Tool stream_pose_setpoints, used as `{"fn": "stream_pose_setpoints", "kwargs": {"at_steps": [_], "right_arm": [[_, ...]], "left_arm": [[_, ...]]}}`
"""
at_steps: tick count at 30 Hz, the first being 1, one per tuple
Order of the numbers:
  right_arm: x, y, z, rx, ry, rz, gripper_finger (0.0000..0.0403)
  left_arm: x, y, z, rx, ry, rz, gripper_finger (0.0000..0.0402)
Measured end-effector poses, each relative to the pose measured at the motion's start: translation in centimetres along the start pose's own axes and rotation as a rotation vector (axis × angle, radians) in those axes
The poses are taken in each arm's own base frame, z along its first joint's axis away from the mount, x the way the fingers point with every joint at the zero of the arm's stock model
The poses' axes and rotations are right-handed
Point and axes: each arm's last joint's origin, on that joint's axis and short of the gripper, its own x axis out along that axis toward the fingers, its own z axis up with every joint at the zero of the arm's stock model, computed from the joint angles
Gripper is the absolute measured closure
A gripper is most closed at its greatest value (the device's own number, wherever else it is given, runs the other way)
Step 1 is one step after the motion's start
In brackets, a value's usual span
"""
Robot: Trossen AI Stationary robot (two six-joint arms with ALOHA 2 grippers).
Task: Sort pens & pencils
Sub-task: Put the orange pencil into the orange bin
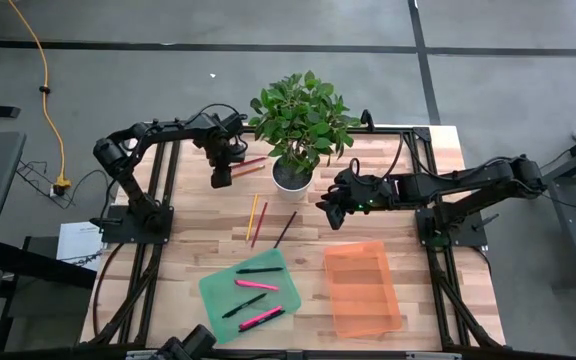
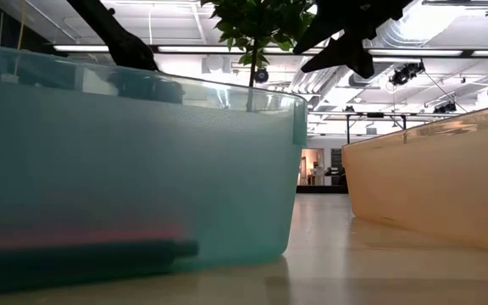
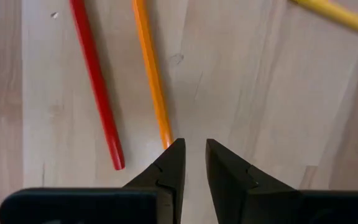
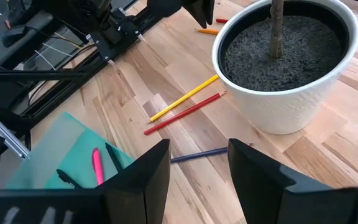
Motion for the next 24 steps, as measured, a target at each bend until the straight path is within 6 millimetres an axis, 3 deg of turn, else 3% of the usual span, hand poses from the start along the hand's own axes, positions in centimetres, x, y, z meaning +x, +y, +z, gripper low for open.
{"fn": "stream_pose_setpoints", "kwargs": {"at_steps": [9,24], "right_arm": [[0.0,0.0,0.0,0.007,0.0,0.0,0.0249],[0.0,0.0,0.0,0.007,0.0,-0.001,0.0249]], "left_arm": [[1.1,0.0,0.2,0.003,0.063,0.021,0.035],[1.1,0.2,0.4,0.004,0.046,0.049,0.035]]}}
